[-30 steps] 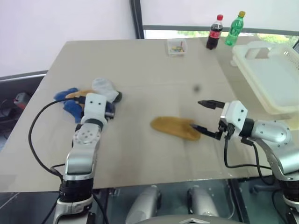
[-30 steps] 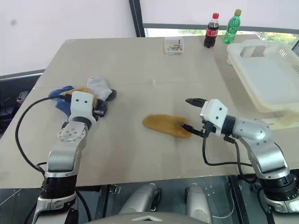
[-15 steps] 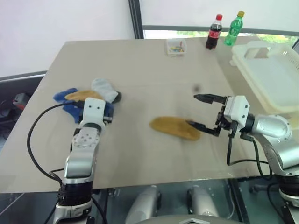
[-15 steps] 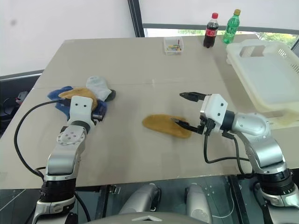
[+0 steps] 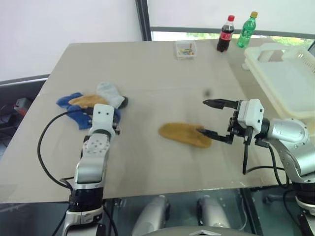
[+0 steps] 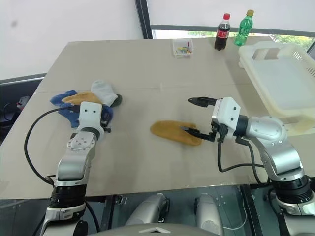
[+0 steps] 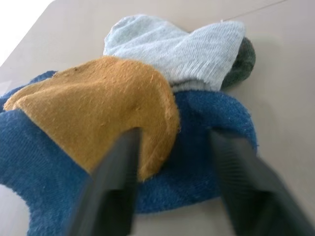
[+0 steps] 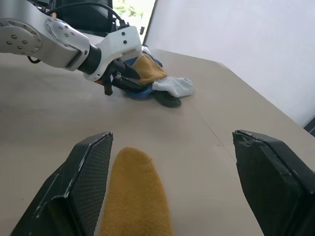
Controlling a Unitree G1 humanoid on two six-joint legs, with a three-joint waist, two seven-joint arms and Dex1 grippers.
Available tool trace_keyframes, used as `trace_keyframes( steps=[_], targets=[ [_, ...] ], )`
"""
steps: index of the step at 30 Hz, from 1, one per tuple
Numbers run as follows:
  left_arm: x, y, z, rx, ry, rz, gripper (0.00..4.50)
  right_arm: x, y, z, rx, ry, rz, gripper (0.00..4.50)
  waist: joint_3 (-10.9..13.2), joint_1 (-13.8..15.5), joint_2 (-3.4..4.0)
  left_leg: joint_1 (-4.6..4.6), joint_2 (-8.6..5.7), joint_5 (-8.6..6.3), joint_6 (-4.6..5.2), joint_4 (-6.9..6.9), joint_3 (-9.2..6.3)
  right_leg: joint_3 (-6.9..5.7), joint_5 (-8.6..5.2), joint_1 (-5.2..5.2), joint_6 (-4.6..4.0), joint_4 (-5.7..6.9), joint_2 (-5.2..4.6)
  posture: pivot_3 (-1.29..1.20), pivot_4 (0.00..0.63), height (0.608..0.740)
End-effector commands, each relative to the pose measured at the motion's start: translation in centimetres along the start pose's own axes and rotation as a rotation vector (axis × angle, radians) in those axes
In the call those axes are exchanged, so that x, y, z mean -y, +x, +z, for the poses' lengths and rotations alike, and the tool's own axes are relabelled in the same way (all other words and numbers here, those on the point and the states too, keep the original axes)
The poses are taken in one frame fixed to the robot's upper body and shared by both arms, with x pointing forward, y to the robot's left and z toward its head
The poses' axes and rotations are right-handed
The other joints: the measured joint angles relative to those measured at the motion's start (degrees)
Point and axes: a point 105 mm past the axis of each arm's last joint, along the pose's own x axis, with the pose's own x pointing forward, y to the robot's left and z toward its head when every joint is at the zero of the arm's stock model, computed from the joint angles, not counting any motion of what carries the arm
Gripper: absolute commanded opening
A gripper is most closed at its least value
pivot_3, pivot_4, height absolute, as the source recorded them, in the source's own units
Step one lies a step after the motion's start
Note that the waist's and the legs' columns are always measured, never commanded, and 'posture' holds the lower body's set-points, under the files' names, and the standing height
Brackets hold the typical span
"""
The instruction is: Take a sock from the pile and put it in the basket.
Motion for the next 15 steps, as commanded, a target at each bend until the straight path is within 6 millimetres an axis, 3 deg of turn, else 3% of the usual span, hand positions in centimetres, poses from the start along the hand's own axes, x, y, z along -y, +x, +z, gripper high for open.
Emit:
trace_keyframes(
  steps=[1,2,9,15],
  targets=[
    [-0.6,0.2,1.2,0.051,-0.017,0.027,0.42,0.3,-0.1,1.3,0.03,-0.053,0.005,4.05,0.0,0.0,0.0,0.0,0.0,0.0,0.0,0.0,0.0,0.0,0.0,0.0,0.0,0.0,0.0,0.0,0.15,0.74],
    [-0.6,0.2,1.3,0.05,-0.025,0.028,0.03,0.3,-0.1,1.2,0.028,-0.054,0.004,4.05,0.0,0.0,0.0,0.0,0.0,0.0,0.0,0.0,0.0,0.0,0.0,0.0,0.0,0.0,0.0,0.0,0.15,0.74],
    [-0.8,0.5,1.3,0.051,-0.051,0.033,0.03,0.4,-0.2,1.0,0.015,-0.06,-0.004,4.05,0.0,0.0,0.0,-0.01,0.0,0.0,0.0,0.0,0.0,0.0,0.0,0.0,0.0,0.0,0.0,0.0,0.15,0.74],
    [-0.9,-0.4,2.3,0.118,-0.069,0.004,0.03,0.5,-0.2,0.8,0.01,-0.057,-0.01,4.05,0.0,-0.1,0.0,-0.01,0.0,0.0,0.0,0.0,0.0,0.0,0.0,0.0,0.0,0.0,0.0,0.0,0.15,0.74]
  ],
)
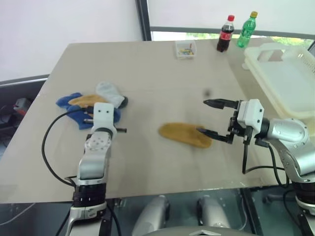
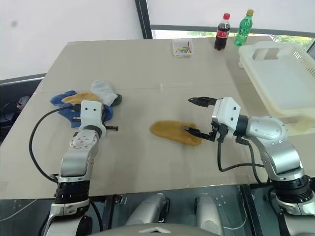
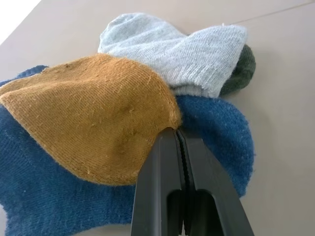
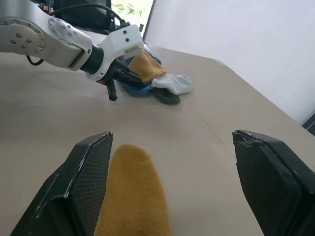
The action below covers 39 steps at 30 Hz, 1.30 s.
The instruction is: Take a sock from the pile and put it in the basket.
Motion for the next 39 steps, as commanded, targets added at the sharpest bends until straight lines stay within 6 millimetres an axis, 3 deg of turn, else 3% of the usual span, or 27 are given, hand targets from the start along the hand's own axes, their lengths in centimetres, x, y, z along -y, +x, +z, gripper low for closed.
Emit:
trace_keyframes(
  steps=[1,11,15,21,26,28,32,34,37,39],
  targets=[
    [-0.8,-1.0,2.4,0.12,-0.019,-0.006,0.03,0.4,-0.2,1.0,0.019,-0.054,-0.006,4.05,0.0,0.0,0.0,0.0,0.0,0.0,0.0,0.0,0.0,0.0,0.0,0.0,0.0,0.0,0.0,0.0,0.15,0.74],
    [2.0,-2.6,5.5,0.23,-0.15,-0.27,0.03,0.6,0.1,1.0,0.02,-0.053,-0.008,4.05,0.0,0.0,0.0,-0.01,0.0,0.0,0.0,0.0,0.0,-0.01,0.0,0.0,0.0,-0.01,-0.02,0.0,0.15,0.74],
    [5.5,-3.0,6.3,0.21,-0.197,-0.461,0.03,0.7,0.2,1.0,0.019,-0.052,-0.016,4.05,0.0,0.1,0.0,-0.01,0.0,0.0,0.0,0.0,-0.01,-0.01,0.0,0.0,0.0,0.0,0.0,0.0,0.15,0.74],
    [11.1,-1.0,7.9,0.11,-0.337,-0.637,0.03,1.0,0.1,1.0,0.004,-0.055,-0.033,4.05,0.0,0.1,-0.04,-0.13,-0.03,0.01,0.0,0.1,-0.11,-0.15,0.0,0.0,0.0,-0.01,0.0,0.0,0.15,0.74],
    [17.6,0.2,10.7,0.061,-0.432,-0.804,0.03,1.1,-0.4,1.0,-0.02,-0.048,-0.059,4.05,0.0,0.1,-0.07,-0.25,-0.05,0.01,0.0,0.11,-0.12,-0.17,0.0,-0.09,0.0,-0.04,0.0,0.0,0.15,0.74],
    [20.4,0.2,11.3,0.02,-0.429,-0.88,0.03,1.2,-0.6,0.8,-0.035,-0.031,-0.075,4.05,0.0,0.1,-0.09,-0.38,-0.06,0.01,0.0,0.13,-0.13,-0.18,0.0,-0.19,0.0,-0.06,-0.01,0.0,0.15,0.74],
    [23.9,0.0,10.8,-0.022,-0.327,-0.952,0.03,1.1,-1.3,-0.4,-0.123,0.041,-0.107,4.05,0.1,-0.1,-0.09,-0.49,-0.08,0.01,0.0,0.11,-0.11,-0.15,0.0,-0.32,0.01,-0.1,-0.02,0.0,0.15,0.74],
    [24.3,-0.6,11.2,-0.008,-0.351,-1.007,0.03,1.2,-1.7,-1.2,-0.16,0.063,-0.135,4.05,0.1,-0.2,-0.09,-0.5,-0.07,0.01,0.01,0.08,-0.09,-0.12,0.0,-0.36,0.0,-0.11,-0.01,0.0,0.15,0.74],
    [22.7,-0.9,12.0,0.025,-0.385,-1.017,0.9,2.1,-2.1,-3.1,-0.224,0.113,-0.202,4.05,0.1,-0.7,-0.1,-0.55,-0.05,0.01,0.0,0.09,-0.07,-0.07,0.0,-0.44,0.0,-0.05,0.01,0.0,0.15,0.74],
    [20.7,-1.0,13.2,0.073,-0.394,-0.991,1.76,3.3,-2.1,-4.6,-0.271,0.153,-0.261,4.05,0.1,-1.1,-0.1,-0.55,-0.04,0.02,0.0,0.12,-0.07,-0.06,0.0,-0.44,0.0,0.01,0.01,0.0,0.15,0.74]
  ],
)
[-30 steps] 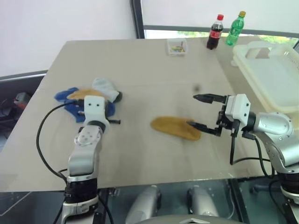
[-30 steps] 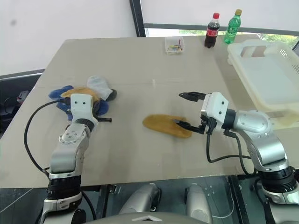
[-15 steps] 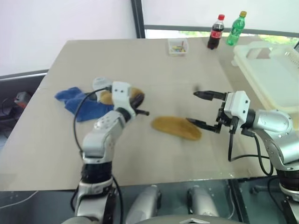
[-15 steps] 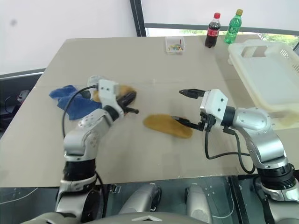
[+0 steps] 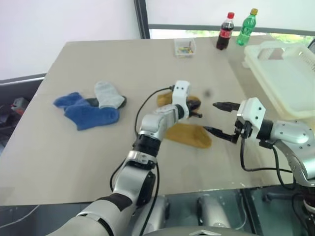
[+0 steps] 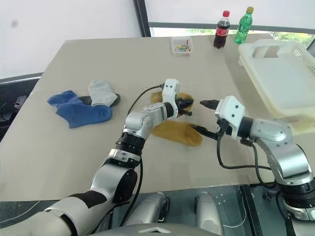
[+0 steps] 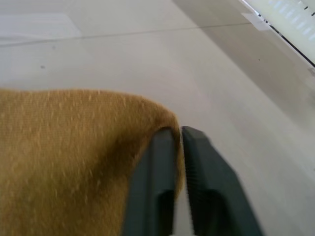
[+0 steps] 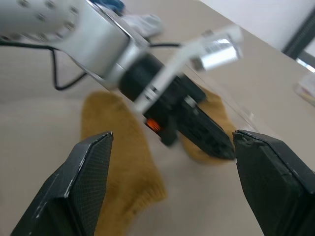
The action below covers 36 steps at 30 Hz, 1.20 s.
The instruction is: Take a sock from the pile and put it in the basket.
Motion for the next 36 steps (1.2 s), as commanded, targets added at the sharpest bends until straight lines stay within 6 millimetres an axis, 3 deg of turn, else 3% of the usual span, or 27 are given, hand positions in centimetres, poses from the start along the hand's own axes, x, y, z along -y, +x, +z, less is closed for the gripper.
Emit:
trace_keyframes(
  steps=[1,2,5,8,13,17,18,21,23,26,32,36],
  targets=[
    [-0.2,-3.0,4.6,0.14,0.04,-0.001,2.26,2.7,0.6,-1.4,-0.058,0.049,-0.126,4.05,0.0,-0.5,0.0,0.0,0.0,0.0,0.0,0.02,0.0,0.01,0.0,0.0,0.0,0.02,0.0,0.0,0.15,0.74],
    [-0.9,-3.9,5.6,0.166,0.033,0.029,2.56,3.7,1.0,-2.1,-0.08,0.088,-0.165,4.05,0.0,-0.6,0.01,0.01,0.0,0.01,0.0,0.06,0.03,0.04,0.0,-0.01,0.0,0.07,0.0,0.0,0.15,0.74],
    [-3.0,-5.6,7.1,0.187,0.016,0.119,2.56,5.4,2.1,-3.3,-0.114,0.135,-0.219,4.05,0.0,-0.6,0.04,0.06,0.01,0.02,-0.03,0.1,0.05,0.07,0.0,0.0,0.0,0.19,0.0,0.0,0.15,0.74],
    [-6.4,-6.4,7.3,0.171,0.002,0.243,2.61,6.7,4.1,-3.8,-0.113,0.186,-0.25,3.28,0.0,-0.6,0.04,0.09,0.01,0.04,-0.06,0.11,0.06,0.07,0.01,0.0,0.0,0.19,0.05,0.0,0.15,0.74],
    [-10.5,-6.8,5.3,0.102,-0.008,0.389,2.61,6.6,7.1,-4.4,-0.125,0.202,-0.224,0.83,0.0,-0.7,0.04,0.04,-0.02,0.04,-0.06,0.09,-0.01,-0.01,0.01,0.0,-0.01,0.09,0.02,0.0,0.15,0.74],
    [-11.6,-7.2,4.4,0.081,0.007,0.412,2.61,6.7,8.3,-4.5,-0.124,0.218,-0.219,0.83,0.0,-0.8,0.02,-0.14,-0.09,0.04,-0.05,0.06,-0.05,-0.13,0.01,-0.13,-0.01,0.02,-0.1,0.0,0.15,0.74],
    [-11.7,-7.4,4.3,0.083,0.007,0.41,2.86,6.8,8.4,-4.5,-0.127,0.216,-0.223,0.77,0.0,-0.9,0.02,-0.15,-0.09,0.04,-0.05,0.05,-0.05,-0.14,0.01,-0.15,-0.01,0.02,-0.1,0.0,0.15,0.74],
    [-11.7,-7.7,4.1,0.074,0.017,0.398,3.81,6.8,8.6,-4.3,-0.113,0.218,-0.215,1.51,0.0,-1.2,0.03,-0.14,-0.09,0.04,-0.05,0.01,-0.04,-0.15,0.01,-0.21,-0.01,0.06,-0.11,0.0,0.15,0.74],
    [-11.9,-7.9,3.9,0.066,0.016,0.409,4.5,6.7,8.6,-4.1,-0.109,0.201,-0.219,2.42,0.0,-1.5,0.03,-0.14,-0.08,0.04,-0.06,0.02,-0.04,-0.15,0.01,-0.21,-0.01,0.1,-0.1,0.0,0.15,0.74],
    [-12.0,-7.9,3.2,0.035,0.006,0.407,4.5,6.3,8.6,-4.1,-0.107,0.2,-0.215,3.92,0.0,-2.0,0.03,-0.14,-0.08,0.04,-0.05,0.06,-0.04,-0.14,0.01,-0.21,-0.01,0.15,-0.1,0.0,0.15,0.74],
    [-12.2,-6.9,1.5,-0.034,0.04,0.403,4.5,6.4,9.2,-4.9,-0.13,0.204,-0.235,3.92,0.0,-2.3,0.06,-0.1,-0.08,0.04,-0.06,0.08,-0.01,-0.11,0.01,-0.21,-0.01,0.23,-0.1,0.0,0.15,0.74],
    [-12.0,-6.1,0.3,-0.063,0.019,0.379,3.23,6.5,10.1,-6.4,-0.181,0.194,-0.248,3.98,-0.1,-2.2,0.11,-0.07,-0.08,0.05,-0.06,0.19,0.0,-0.11,0.01,-0.17,-0.01,0.3,-0.09,0.0,0.15,0.74]
  ],
)
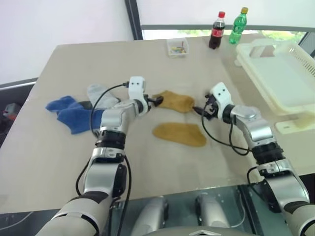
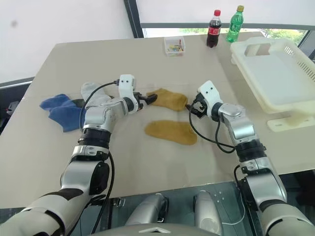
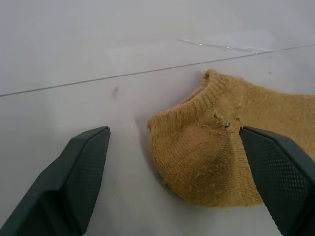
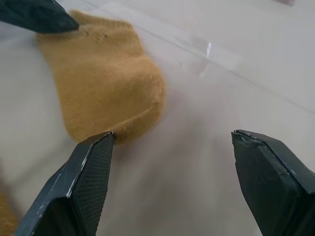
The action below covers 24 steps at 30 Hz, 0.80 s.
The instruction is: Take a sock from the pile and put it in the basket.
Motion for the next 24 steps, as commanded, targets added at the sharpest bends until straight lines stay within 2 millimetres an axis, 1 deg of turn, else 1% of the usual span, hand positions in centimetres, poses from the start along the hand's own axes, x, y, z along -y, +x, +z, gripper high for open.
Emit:
trace_keyframes(
  steps=[1,3,5,7,10,12,16,18,20,22,24],
  targets=[
    [0.9,0.7,-1.3,-0.039,-0.015,-0.041,2.67,0.5,0.8,0.7,0.013,-0.054,-0.028,3.98,0.0,0.1,0.01,0.01,0.0,0.0,0.0,0.02,0.0,0.0,0.0,0.02,0.0,0.01,0.0,0.0,0.15,0.74],
    [1.1,0.7,-1.3,-0.029,-0.03,-0.05,1.74,0.6,1.1,0.3,0.003,-0.064,-0.032,3.98,0.0,0.0,0.02,0.01,0.0,0.0,0.0,0.04,0.0,0.0,0.0,0.03,0.0,0.01,-0.01,0.0,0.15,0.74],
    [1.4,0.7,-1.1,-0.008,-0.068,-0.068,0.67,0.7,1.3,0.0,-0.003,-0.08,-0.038,3.98,0.0,0.1,0.02,0.01,0.0,0.0,0.0,0.07,-0.01,-0.01,0.0,0.05,0.0,0.01,-0.01,0.0,0.15,0.74],
    [1.6,0.6,-0.6,0.025,-0.148,-0.091,0.05,0.7,1.3,0.0,0.009,-0.082,-0.041,3.98,0.0,0.1,0.02,0.01,0.0,0.0,0.0,0.09,-0.03,-0.02,0.0,0.07,0.0,0.01,-0.01,0.0,0.15,0.74],
    [1.3,0.3,0.0,0.063,-0.274,-0.109,0.05,0.7,1.1,0.5,0.043,-0.087,-0.042,3.98,0.0,-0.2,0.02,0.01,0.0,0.0,0.0,0.1,-0.03,-0.02,0.0,0.06,0.0,0.02,0.0,0.0,0.15,0.74],
    [0.7,-0.1,0.5,0.094,-0.344,-0.117,0.05,0.8,0.8,0.8,0.071,-0.094,-0.05,3.98,0.0,-0.4,0.02,0.01,0.01,0.0,0.0,0.09,-0.02,0.0,0.0,0.03,0.0,0.04,0.0,0.0,0.15,0.74],
    [-0.9,-1.4,2.0,0.158,-0.417,-0.119,0.05,0.8,-0.4,1.0,0.1,-0.14,-0.038,3.98,0.0,-0.7,0.02,-0.01,0.03,0.0,0.0,0.08,-0.02,0.01,0.0,0.01,0.0,0.04,0.01,0.0,0.15,0.74],
    [-1.9,-2.1,2.6,0.175,-0.41,-0.107,0.05,0.6,-1.4,1.0,0.108,-0.16,0.0,3.98,0.0,-0.8,0.02,-0.03,0.02,0.0,0.0,0.09,-0.02,0.0,0.0,0.01,0.0,0.03,0.01,0.0,0.15,0.74],
    [-2.5,-2.8,3.1,0.183,-0.379,-0.102,0.0,0.1,-2.5,1.2,0.14,-0.139,0.041,4.5,0.0,-0.8,0.02,-0.03,0.02,0.0,0.0,0.09,-0.03,0.0,0.0,0.01,0.0,0.03,0.01,0.0,0.15,0.74],
    [-3.2,-3.4,3.7,0.19,-0.332,-0.096,0.0,-1.0,-3.8,1.7,0.187,-0.125,0.114,4.5,0.0,-0.9,0.02,-0.03,0.02,0.0,0.0,0.08,-0.04,-0.01,0.0,0.01,0.0,0.03,0.02,0.0,0.15,0.74],
    [-3.5,-3.9,4.3,0.189,-0.282,-0.1,0.0,-2.2,-5.3,2.6,0.252,-0.095,0.182,4.5,0.0,-0.9,0.02,-0.03,0.02,0.0,0.0,0.08,-0.05,-0.02,0.0,0.02,0.0,0.03,0.02,0.0,0.15,0.74]
  ],
)
